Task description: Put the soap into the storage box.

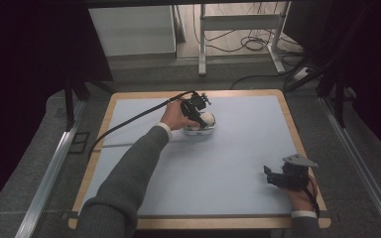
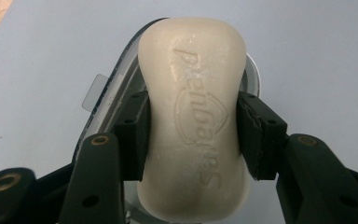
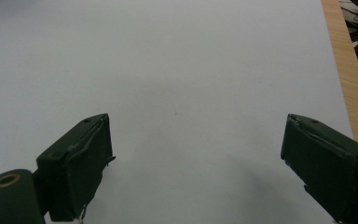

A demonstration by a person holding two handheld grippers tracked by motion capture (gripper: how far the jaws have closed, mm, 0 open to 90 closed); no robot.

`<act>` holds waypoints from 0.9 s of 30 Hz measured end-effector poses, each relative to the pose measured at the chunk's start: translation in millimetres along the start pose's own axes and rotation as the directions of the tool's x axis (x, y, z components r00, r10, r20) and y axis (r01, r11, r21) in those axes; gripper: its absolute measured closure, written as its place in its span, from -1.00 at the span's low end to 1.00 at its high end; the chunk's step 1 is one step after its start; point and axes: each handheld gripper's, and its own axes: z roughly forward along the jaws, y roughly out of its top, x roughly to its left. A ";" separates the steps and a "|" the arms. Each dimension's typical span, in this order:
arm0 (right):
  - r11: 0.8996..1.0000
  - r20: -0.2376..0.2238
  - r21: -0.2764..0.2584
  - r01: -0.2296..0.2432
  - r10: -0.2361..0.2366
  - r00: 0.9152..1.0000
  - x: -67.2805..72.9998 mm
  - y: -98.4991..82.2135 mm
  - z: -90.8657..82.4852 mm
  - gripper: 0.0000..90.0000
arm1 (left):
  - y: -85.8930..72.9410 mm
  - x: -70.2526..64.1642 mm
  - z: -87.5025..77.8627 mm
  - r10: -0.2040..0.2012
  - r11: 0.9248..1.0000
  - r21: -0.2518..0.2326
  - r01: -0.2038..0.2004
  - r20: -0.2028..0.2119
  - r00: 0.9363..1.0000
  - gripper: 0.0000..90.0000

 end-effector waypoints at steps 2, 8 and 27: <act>1.000 0.000 -0.001 -0.001 0.001 1.000 0.2 0.2 -0.2 -0.81 | -0.6 -0.4 0.7 -0.003 1.000 0.004 0.003 0.005 1.000 0.10; 1.000 0.000 -0.003 0.001 -0.001 1.000 0.6 0.2 -0.1 -0.81 | -3.3 1.1 -15.6 -0.035 0.996 -0.081 0.037 0.021 0.999 -0.05; 1.000 -0.005 -0.020 -0.008 0.008 1.000 0.2 2.4 -4.4 -0.81 | -70.1 -17.5 -60.4 -0.105 0.969 -0.219 0.109 0.032 0.994 -0.34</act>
